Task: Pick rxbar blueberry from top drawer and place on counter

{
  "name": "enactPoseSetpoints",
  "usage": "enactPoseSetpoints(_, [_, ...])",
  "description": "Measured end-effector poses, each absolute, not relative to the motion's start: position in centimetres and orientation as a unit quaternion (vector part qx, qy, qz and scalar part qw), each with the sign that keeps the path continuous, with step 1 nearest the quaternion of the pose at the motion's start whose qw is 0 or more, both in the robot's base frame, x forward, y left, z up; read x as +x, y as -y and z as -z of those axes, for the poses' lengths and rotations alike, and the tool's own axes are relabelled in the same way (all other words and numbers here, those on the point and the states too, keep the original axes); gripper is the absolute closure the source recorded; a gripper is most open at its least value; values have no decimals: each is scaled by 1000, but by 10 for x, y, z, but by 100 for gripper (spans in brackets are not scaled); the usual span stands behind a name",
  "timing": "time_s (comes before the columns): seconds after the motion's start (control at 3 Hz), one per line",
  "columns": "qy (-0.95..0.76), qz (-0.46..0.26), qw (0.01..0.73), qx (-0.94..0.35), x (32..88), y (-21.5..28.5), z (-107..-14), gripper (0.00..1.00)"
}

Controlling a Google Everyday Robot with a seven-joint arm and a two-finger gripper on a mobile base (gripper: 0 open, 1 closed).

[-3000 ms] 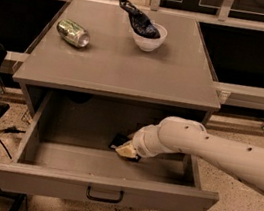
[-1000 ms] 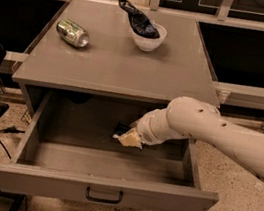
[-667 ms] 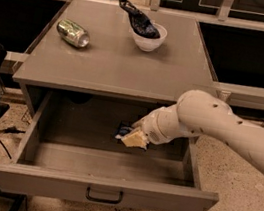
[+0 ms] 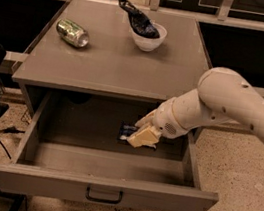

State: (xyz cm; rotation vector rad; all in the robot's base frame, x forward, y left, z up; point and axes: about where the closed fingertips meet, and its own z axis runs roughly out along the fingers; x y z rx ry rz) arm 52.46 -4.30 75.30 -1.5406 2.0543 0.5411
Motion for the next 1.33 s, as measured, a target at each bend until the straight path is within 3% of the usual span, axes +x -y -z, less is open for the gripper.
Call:
enactPoseSetpoints(0.67, [-751,-216,238,-577,530,47,-802,100])
enactPoseSetpoints(1.33, [-764,-189,218,-576,551,50,-851,100])
